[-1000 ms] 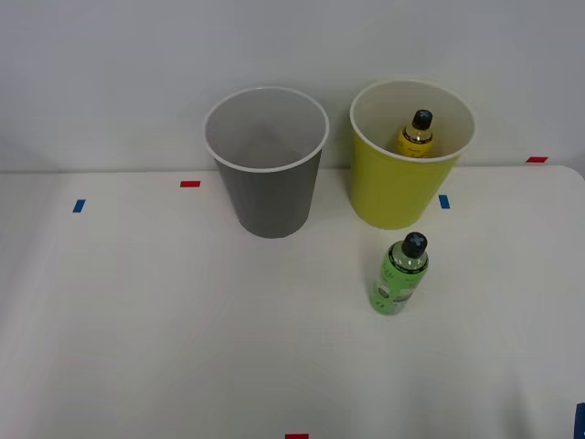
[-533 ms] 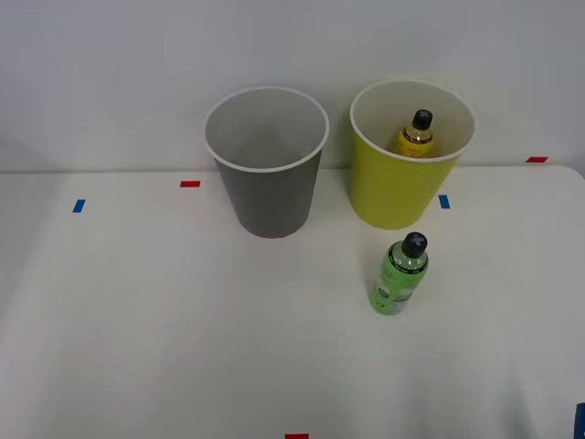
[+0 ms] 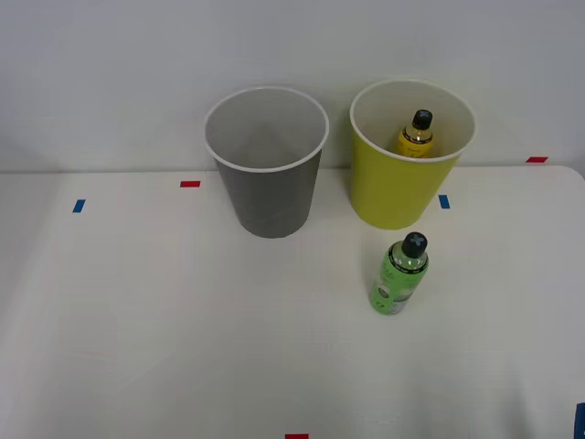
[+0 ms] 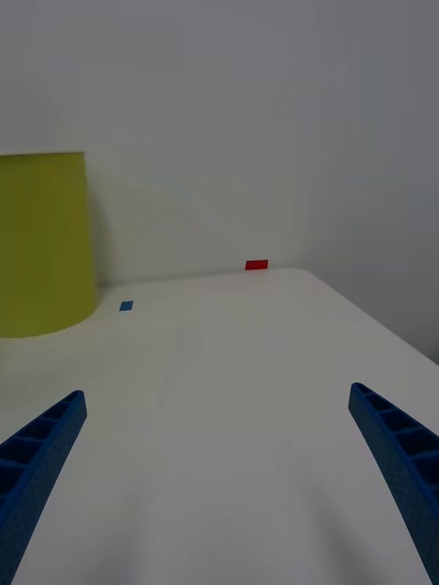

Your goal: Put cans in the gray bin, plastic bottles in the light green bin

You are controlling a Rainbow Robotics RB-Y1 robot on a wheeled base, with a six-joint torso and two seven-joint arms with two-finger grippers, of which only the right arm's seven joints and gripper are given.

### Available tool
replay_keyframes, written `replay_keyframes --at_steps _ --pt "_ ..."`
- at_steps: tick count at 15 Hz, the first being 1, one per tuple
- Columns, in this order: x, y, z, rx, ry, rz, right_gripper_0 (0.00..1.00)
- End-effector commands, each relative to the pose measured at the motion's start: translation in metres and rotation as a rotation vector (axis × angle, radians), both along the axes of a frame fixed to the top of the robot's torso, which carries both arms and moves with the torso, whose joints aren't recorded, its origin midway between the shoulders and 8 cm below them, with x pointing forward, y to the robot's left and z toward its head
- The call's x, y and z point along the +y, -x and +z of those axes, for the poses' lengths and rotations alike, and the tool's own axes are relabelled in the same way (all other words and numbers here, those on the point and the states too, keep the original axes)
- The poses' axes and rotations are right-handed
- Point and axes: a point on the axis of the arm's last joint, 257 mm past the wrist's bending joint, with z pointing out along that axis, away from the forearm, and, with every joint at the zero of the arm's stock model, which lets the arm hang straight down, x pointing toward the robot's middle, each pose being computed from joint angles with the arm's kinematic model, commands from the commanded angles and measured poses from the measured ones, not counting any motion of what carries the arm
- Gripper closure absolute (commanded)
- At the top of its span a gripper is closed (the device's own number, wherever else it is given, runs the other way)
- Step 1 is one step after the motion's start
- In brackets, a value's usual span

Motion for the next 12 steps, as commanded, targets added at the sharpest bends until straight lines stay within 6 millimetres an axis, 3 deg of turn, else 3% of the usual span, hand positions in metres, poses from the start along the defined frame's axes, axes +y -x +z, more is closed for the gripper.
replay_keyframes --at_steps 1,5,12 --pt "0.008 -0.004 -0.019 0.034 -0.036 0.004 0.0" --pt "0.045 -0.012 -0.012 -0.009 -0.077 0.121 0.0" --pt "0.061 -0.028 -0.007 -0.042 -0.042 0.138 0.0"
